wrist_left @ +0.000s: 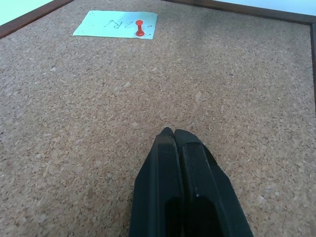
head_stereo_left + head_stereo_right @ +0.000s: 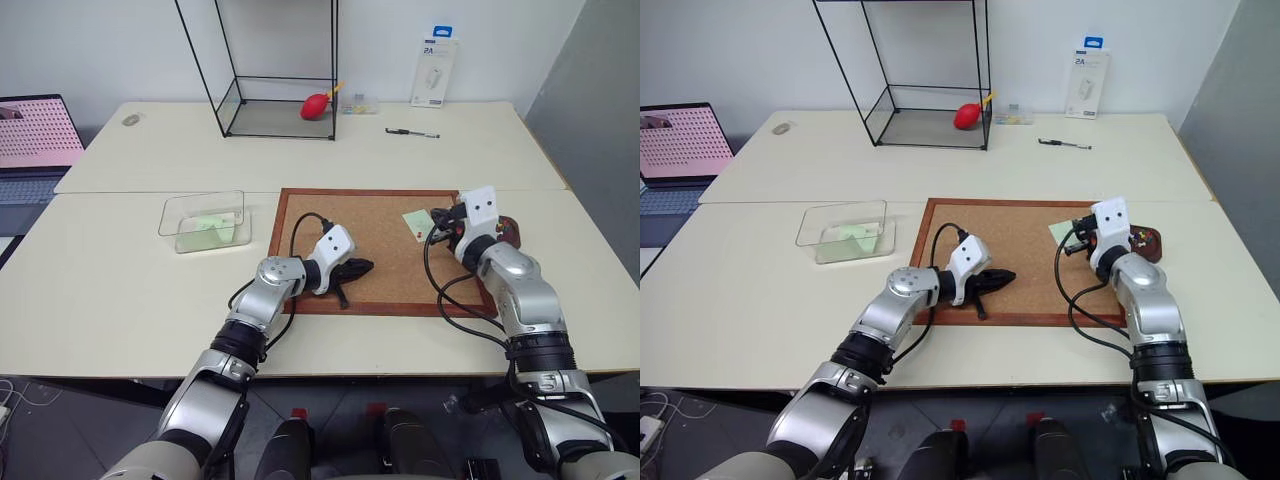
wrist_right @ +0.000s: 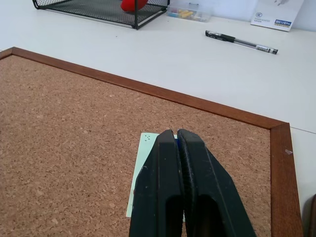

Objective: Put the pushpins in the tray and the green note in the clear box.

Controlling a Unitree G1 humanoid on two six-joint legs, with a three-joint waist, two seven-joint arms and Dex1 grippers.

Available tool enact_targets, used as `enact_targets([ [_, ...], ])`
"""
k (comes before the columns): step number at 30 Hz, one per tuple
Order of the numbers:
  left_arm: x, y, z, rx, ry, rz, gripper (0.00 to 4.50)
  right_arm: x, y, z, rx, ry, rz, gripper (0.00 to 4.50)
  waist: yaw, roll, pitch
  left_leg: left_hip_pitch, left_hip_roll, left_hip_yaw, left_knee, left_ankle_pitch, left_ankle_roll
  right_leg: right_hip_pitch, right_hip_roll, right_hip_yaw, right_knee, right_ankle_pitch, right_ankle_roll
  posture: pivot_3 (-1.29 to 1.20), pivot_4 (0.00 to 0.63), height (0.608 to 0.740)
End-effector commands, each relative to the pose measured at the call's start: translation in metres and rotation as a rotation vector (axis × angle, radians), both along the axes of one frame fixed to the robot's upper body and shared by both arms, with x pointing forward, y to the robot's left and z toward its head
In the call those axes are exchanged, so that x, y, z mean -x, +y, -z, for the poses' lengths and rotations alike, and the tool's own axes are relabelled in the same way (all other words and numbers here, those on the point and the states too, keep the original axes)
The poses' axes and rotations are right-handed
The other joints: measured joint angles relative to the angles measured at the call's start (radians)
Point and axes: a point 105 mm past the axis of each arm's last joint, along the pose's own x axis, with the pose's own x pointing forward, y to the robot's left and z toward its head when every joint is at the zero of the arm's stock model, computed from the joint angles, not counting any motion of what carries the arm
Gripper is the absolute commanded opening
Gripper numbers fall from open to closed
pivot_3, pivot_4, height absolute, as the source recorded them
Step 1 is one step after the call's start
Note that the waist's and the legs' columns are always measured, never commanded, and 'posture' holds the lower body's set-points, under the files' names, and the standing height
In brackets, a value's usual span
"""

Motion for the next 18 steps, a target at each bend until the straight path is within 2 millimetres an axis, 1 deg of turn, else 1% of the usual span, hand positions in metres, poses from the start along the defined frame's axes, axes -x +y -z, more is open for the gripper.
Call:
enact_targets([
  [1, 0.008, 0.006, 0.029, -0.085, 0.075, 0.005, 0.00, 0.002, -0.005, -0.021, -0.022, -0.059, 0.022, 0.00, 0.000, 0.000, 0.000, 0.000, 0.000, 0.000, 0.000, 0.000, 0.000, 0.000, 0.000, 0.000, 0.000, 0.000, 0.000, 0.00, 0.150, 0.740],
  [4, 0.009, 0.005, 0.029, -0.086, 0.074, 0.007, 0.00, 0.003, -0.023, -0.023, 0.034, -0.065, 0.072, 0.00, 0.001, 0.000, 0.000, 0.000, 0.000, 0.000, 0.000, 0.000, 0.000, 0.000, 0.000, 0.000, 0.000, 0.000, 0.000, 0.00, 0.150, 0.740],
  [10, 0.010, 0.005, 0.030, -0.088, 0.071, 0.010, 0.00, 0.007, -0.066, -0.005, 0.282, -0.037, 0.176, 0.00, 0.002, 0.000, 0.000, 0.000, 0.000, 0.000, 0.000, 0.000, 0.000, 0.000, 0.000, 0.000, -0.001, 0.000, 0.000, 0.00, 0.150, 0.740],
  [12, 0.010, 0.004, 0.030, -0.088, 0.071, 0.013, 0.00, 0.006, -0.081, -0.001, 0.327, -0.029, 0.226, 0.00, -0.001, 0.000, 0.000, 0.000, 0.000, 0.001, 0.000, 0.000, 0.000, 0.000, 0.000, 0.000, -0.001, 0.000, 0.000, 0.00, 0.150, 0.740],
  [14, 0.010, 0.004, 0.030, -0.089, 0.070, 0.014, 0.00, 0.006, -0.091, 0.003, 0.356, -0.021, 0.260, 0.00, -0.001, 0.000, 0.000, 0.000, 0.000, 0.001, 0.000, 0.000, 0.000, 0.000, 0.000, 0.000, 0.000, 0.000, 0.000, 0.00, 0.150, 0.740],
  [18, 0.010, 0.004, 0.030, -0.090, 0.066, 0.016, 0.00, 0.003, -0.102, 0.010, 0.382, -0.001, 0.292, 0.00, 0.000, 0.000, 0.000, 0.000, 0.000, 0.001, 0.000, 0.000, 0.000, 0.000, 0.000, 0.001, -0.001, 0.000, 0.000, 0.00, 0.150, 0.740],
])
